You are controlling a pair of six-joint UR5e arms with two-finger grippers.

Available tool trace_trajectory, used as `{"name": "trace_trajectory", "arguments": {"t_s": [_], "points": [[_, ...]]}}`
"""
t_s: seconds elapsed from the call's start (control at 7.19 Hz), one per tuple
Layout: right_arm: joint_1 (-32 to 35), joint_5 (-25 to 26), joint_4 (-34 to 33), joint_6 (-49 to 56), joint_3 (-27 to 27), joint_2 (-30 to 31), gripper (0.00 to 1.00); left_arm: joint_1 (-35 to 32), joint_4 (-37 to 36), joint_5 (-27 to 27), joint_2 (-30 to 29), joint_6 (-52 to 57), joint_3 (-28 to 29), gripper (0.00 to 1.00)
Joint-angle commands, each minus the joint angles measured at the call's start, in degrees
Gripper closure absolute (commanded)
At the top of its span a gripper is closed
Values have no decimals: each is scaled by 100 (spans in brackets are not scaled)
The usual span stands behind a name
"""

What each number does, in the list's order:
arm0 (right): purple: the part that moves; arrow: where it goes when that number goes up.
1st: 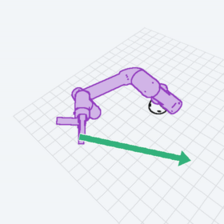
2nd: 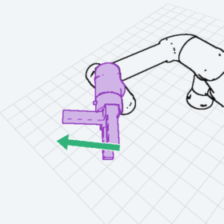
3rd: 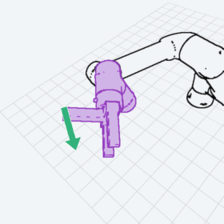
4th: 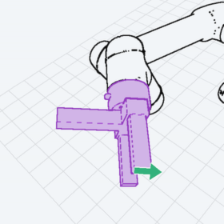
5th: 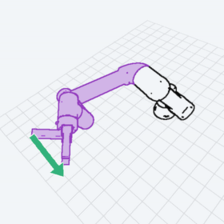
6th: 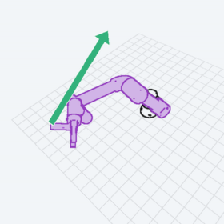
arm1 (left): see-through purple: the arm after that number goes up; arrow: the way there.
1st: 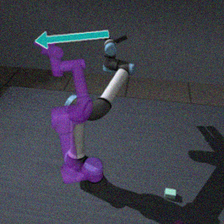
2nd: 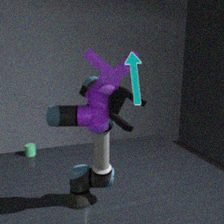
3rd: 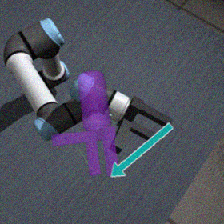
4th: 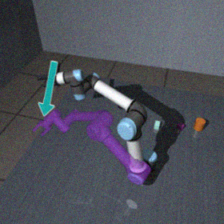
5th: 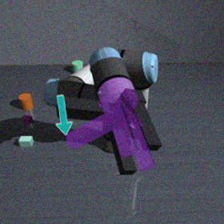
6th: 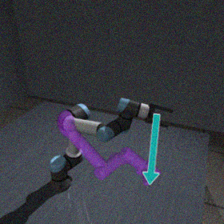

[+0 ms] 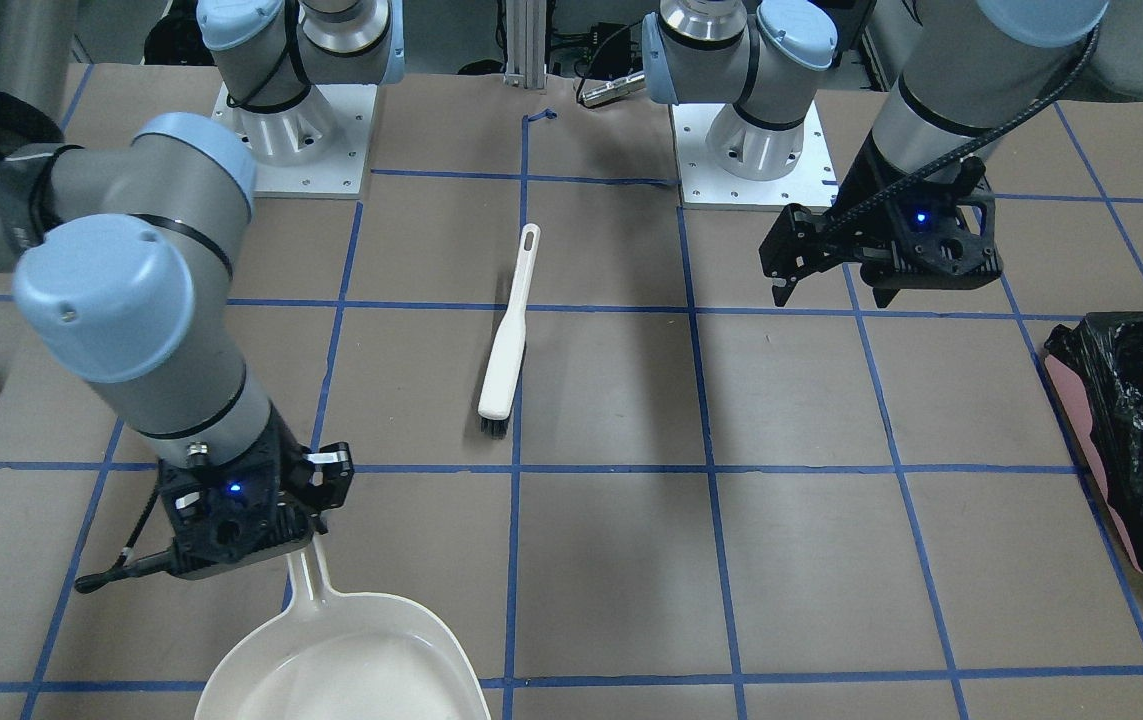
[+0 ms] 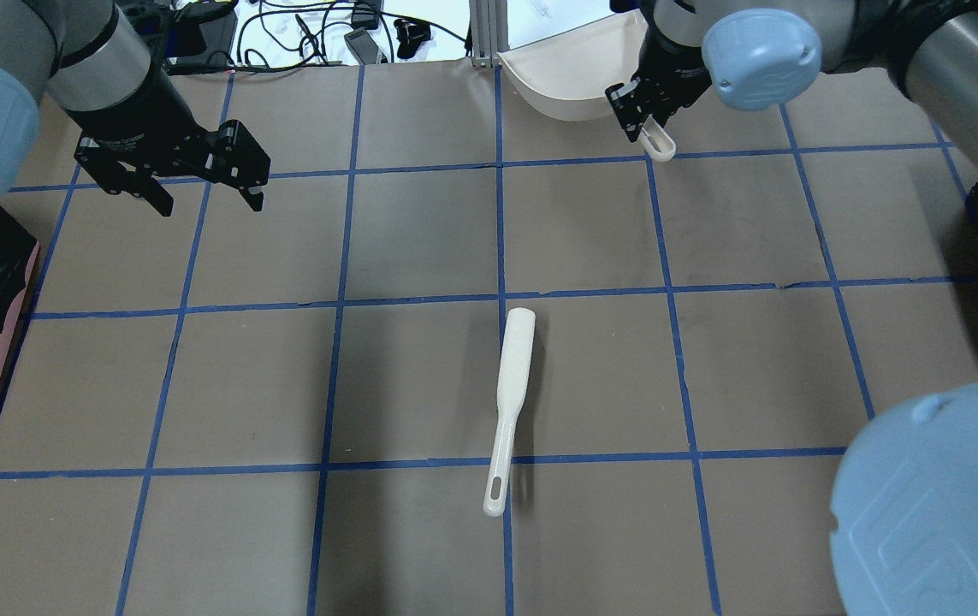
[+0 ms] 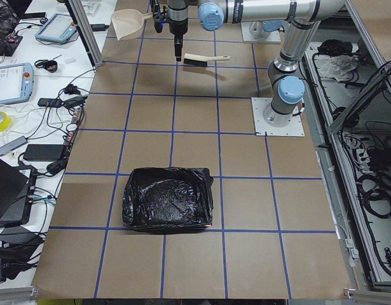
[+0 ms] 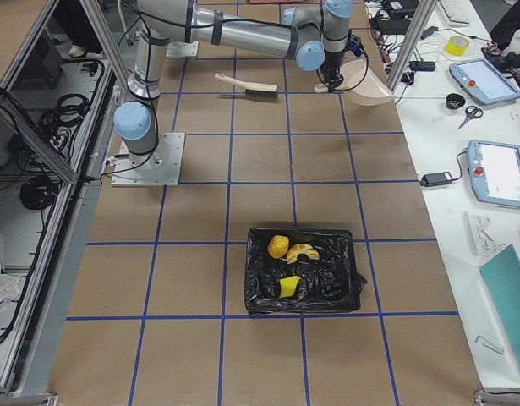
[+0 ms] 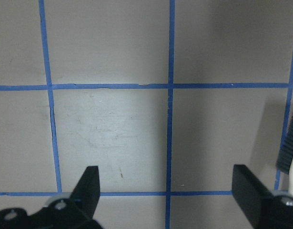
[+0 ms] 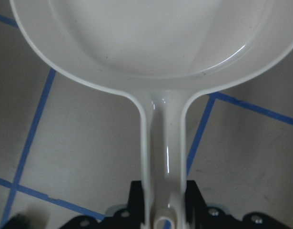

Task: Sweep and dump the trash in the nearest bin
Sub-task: 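Bring the empty dustpan back with the right gripper while the left gripper returns to rest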

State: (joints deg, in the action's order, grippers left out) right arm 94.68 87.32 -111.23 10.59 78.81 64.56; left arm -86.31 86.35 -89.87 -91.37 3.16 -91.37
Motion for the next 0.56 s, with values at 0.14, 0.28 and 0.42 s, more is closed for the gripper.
{"name": "trace_trajectory", "arguments": {"t_s": [0.14,0.28,0.42], "points": [[883,57,-249,-1786,-15,-460,88,0,66,-13,23,0,-30,0],[1199,144,-320,-2154,-15,-610,88,0,57,-13,49,0,-21,0],[1402,319,-564,-2532,-15,-785,88,0,40,-5,67,0,-30,0]]}}
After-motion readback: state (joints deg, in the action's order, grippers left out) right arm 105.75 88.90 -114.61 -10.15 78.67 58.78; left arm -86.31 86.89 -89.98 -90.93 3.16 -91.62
